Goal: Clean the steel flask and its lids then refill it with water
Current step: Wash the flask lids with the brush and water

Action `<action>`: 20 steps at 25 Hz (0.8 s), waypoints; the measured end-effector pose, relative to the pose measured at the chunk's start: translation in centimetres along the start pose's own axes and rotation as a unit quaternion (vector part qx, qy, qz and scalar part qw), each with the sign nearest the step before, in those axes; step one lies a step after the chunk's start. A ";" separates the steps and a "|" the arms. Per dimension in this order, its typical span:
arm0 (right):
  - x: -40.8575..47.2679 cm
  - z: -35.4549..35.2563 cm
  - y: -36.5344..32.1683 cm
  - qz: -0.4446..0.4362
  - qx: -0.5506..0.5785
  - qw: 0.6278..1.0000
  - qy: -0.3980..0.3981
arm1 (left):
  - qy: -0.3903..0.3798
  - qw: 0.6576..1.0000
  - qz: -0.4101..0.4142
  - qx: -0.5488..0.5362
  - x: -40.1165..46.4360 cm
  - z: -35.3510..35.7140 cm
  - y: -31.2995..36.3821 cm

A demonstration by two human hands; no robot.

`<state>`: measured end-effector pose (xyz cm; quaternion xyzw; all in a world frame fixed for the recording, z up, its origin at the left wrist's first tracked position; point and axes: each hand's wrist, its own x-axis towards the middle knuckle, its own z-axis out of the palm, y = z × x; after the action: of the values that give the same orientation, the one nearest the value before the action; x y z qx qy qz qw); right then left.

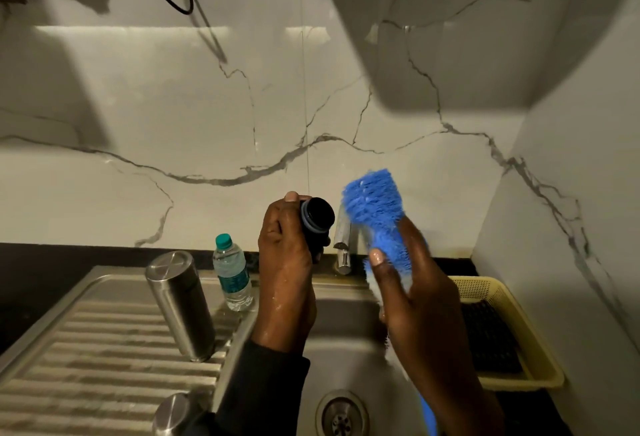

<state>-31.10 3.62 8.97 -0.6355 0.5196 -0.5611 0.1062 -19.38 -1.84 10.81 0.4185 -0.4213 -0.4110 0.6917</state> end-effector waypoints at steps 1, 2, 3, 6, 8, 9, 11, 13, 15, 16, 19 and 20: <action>0.1 0.0 -0.1 0.000 0.008 1.000 0.000 | -0.008 1.000 0.004 0.008 -0.1 0.0 0.0; 0.2 0.0 -0.4 -0.014 0.002 1.000 -0.001 | -0.017 1.000 0.017 0.012 -0.1 0.0 0.1; 0.3 0.2 -0.7 -0.035 -0.017 0.999 -0.004 | -0.025 0.999 0.034 0.014 -0.2 0.0 0.3; 0.5 0.1 -0.2 -0.045 -0.050 0.997 0.025 | -0.030 0.995 0.083 0.035 0.0 -0.4 0.1; 0.6 -0.4 -0.2 -0.018 -0.029 0.999 0.041 | -0.035 0.994 0.097 0.043 0.0 -0.5 -0.1; 0.6 -0.6 -0.4 -0.019 -0.026 0.999 0.023 | -0.048 0.994 0.095 0.034 -0.1 -0.5 0.0; 0.3 -0.9 -0.5 -0.046 -0.055 0.997 -0.012 | -0.070 0.993 0.092 0.027 -0.6 -0.5 -0.2; 0.3 -1.4 0.1 -0.042 -0.072 0.996 -0.009 | -0.057 0.994 0.083 0.031 -0.9 -0.5 -0.5; 0.4 -2.0 0.3 -0.030 -0.066 0.997 -0.001 | -0.063 0.996 0.058 -0.015 -0.6 -0.6 -0.5; 0.4 -2.2 0.2 -0.032 -0.078 0.996 -0.004 | -0.079 0.995 0.048 -0.036 -0.4 -0.6 -0.6; 0.3 -2.4 -0.1 -0.093 -0.173 0.980 0.001 | -0.125 0.989 0.080 -0.002 -0.7 -0.4 -0.7; 0.3 -2.4 0.0 -0.107 -0.195 0.975 0.007 | -0.135 0.985 0.104 0.016 -0.9 -0.4 -0.7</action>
<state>-33.09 4.44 10.03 -0.6918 0.5487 -0.4618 -0.0840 -19.41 -1.14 9.78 0.3243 -0.5588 -0.3826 0.6605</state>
